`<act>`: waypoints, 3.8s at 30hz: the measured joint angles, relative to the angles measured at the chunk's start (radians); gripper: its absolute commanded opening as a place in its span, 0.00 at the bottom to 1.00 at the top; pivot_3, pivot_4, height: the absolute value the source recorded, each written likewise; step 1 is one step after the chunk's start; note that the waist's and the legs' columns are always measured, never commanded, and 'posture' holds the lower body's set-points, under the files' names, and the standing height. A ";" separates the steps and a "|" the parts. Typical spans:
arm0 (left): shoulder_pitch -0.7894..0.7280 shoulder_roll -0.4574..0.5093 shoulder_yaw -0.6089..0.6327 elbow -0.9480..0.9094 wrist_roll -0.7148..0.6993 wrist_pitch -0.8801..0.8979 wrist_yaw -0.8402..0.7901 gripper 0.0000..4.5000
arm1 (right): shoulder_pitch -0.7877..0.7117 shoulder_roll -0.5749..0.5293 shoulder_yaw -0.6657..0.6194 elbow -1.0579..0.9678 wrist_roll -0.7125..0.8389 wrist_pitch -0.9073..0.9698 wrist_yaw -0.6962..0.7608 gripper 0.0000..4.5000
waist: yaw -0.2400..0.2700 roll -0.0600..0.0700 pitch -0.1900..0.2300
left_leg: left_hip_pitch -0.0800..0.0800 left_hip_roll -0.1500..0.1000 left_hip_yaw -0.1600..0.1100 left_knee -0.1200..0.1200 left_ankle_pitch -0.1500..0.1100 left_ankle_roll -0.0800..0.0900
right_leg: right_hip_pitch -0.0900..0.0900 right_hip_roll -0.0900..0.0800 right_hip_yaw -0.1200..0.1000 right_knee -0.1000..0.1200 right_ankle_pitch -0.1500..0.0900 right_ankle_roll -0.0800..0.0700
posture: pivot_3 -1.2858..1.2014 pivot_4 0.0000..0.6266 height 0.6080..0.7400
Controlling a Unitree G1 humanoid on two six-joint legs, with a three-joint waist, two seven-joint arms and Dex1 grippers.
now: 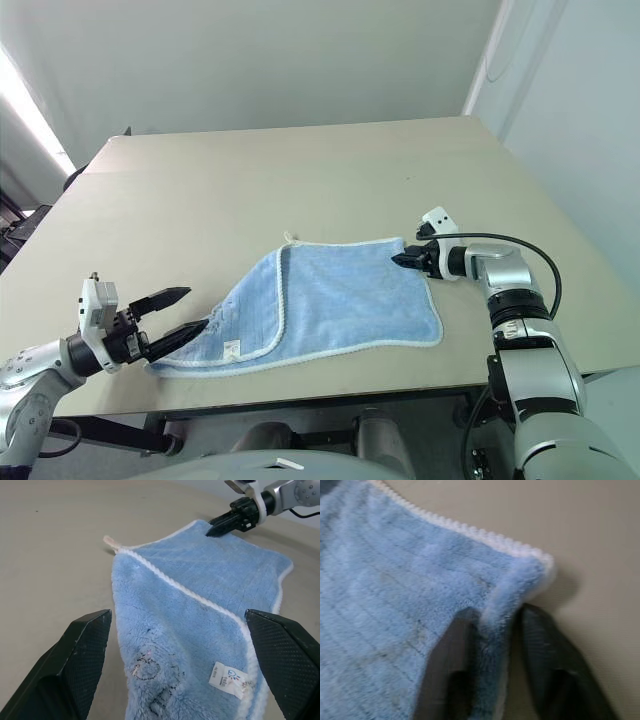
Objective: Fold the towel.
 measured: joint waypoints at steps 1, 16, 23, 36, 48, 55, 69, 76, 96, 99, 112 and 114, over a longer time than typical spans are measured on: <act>0.000 0.006 -0.002 0.000 0.000 0.000 -0.004 1.00 | 0.000 0.002 -0.001 0.001 0.002 0.000 -0.001 0.01 | 0.000 0.000 0.000 | 0.000 0.000 0.000 0.000 0.000 0.000 | 0.000 0.000 0.000 0.000 0.000 0.000 | 0.52 0.00 1.00; -0.162 0.032 -0.341 -0.138 0.186 0.081 0.109 1.00 | 0.053 0.025 -0.012 -0.087 0.017 0.030 -0.050 0.01 | 0.000 0.001 -0.001 | 0.002 0.000 0.000 0.000 0.000 0.000 | 0.002 0.000 0.000 0.001 0.000 0.000 | 0.52 0.00 1.00; -0.219 0.040 -0.536 -0.138 0.357 0.201 0.197 1.00 | 0.056 0.027 -0.017 -0.083 0.018 0.022 -0.099 0.01 | 0.003 0.000 -0.001 | 0.007 0.000 0.000 0.002 0.000 0.000 | 0.008 0.000 0.000 0.001 -0.002 0.004 | 0.52 0.00 1.00; -0.225 0.055 -0.516 -0.140 0.292 0.295 0.169 0.39 | 0.081 0.026 -0.025 -0.094 0.031 0.009 -0.121 0.00 | 0.005 0.000 0.000 | 0.016 -0.001 -0.001 0.000 0.000 0.000 | 0.017 0.000 0.000 -0.001 -0.004 0.006 | 0.52 0.00 1.00; -0.214 0.034 -0.449 -0.122 0.228 0.281 0.162 0.01 | 0.095 0.023 -0.035 -0.102 0.035 -0.010 -0.123 0.00 | 0.007 -0.001 0.001 | 0.015 -0.001 -0.002 0.000 0.000 0.000 | 0.016 -0.001 0.000 -0.002 -0.004 0.006 | 0.52 0.00 1.00; -0.246 0.084 -0.100 -0.043 -0.038 0.424 0.137 0.01 | 0.132 0.022 -0.093 -0.123 0.067 -0.068 -0.147 0.00 | 0.005 0.001 0.003 | 0.013 -0.001 -0.002 -0.001 0.000 0.000 | 0.014 -0.001 -0.001 -0.002 -0.004 0.007 | 0.52 0.00 1.00; -0.819 -0.049 0.011 0.764 0.094 0.107 0.283 0.01 | -0.013 0.103 -0.248 0.006 0.134 -0.447 -0.326 0.00 | 0.003 0.002 0.005 | 0.001 -0.003 -0.002 -0.003 0.001 -0.003 | 0.001 -0.001 0.000 -0.001 0.002 0.007 | 0.52 0.00 1.00; -1.116 -0.119 0.025 1.153 0.154 -0.250 0.227 0.01 | -0.141 0.156 -0.280 0.181 0.078 -0.837 -0.551 0.00 | -0.003 0.001 0.005 | -0.006 -0.003 -0.001 -0.008 0.006 -0.011 | -0.009 -0.001 0.001 -0.002 0.005 0.006 | 0.52 0.00 1.00; -0.295 -0.063 0.026 0.412 0.106 -0.347 -0.022 0.01 | 0.467 0.173 -0.281 -0.345 0.261 -0.937 -0.267 0.00 | 0.019 0.003 0.003 | 0.003 -0.001 0.001 -0.014 0.001 -0.001 | 0.000 0.001 0.005 -0.011 0.006 0.005 | 0.52 0.00 1.00; -0.223 -0.045 0.057 0.340 0.052 -0.296 -0.027 0.01 | 0.556 0.142 -0.280 -0.433 0.279 -0.887 -0.238 0.00 | 0.023 0.003 0.003 | 0.006 -0.001 0.001 -0.014 0.001 -0.001 | 0.002 0.002 0.005 -0.011 0.005 0.006 | 0.52 0.00 1.00; -0.029 -0.011 0.097 0.326 -0.035 -0.132 -0.098 0.01 | 0.839 -0.062 -0.209 -0.712 0.235 -0.518 -0.164 0.00 | 0.027 0.000 0.004 | 0.016 0.002 0.001 -0.014 0.000 -0.002 | 0.021 0.005 0.005 -0.016 -0.001 0.006 | 0.52 0.00 1.00; -0.047 -0.019 0.105 0.337 -0.053 -0.107 -0.085 0.01 | 0.823 -0.063 -0.209 -0.727 0.231 -0.489 -0.178 0.00 | 0.027 -0.001 0.004 | 0.016 0.004 0.001 -0.014 0.000 -0.002 | 0.021 0.006 0.005 -0.016 -0.001 0.006 | 0.52 0.00 1.00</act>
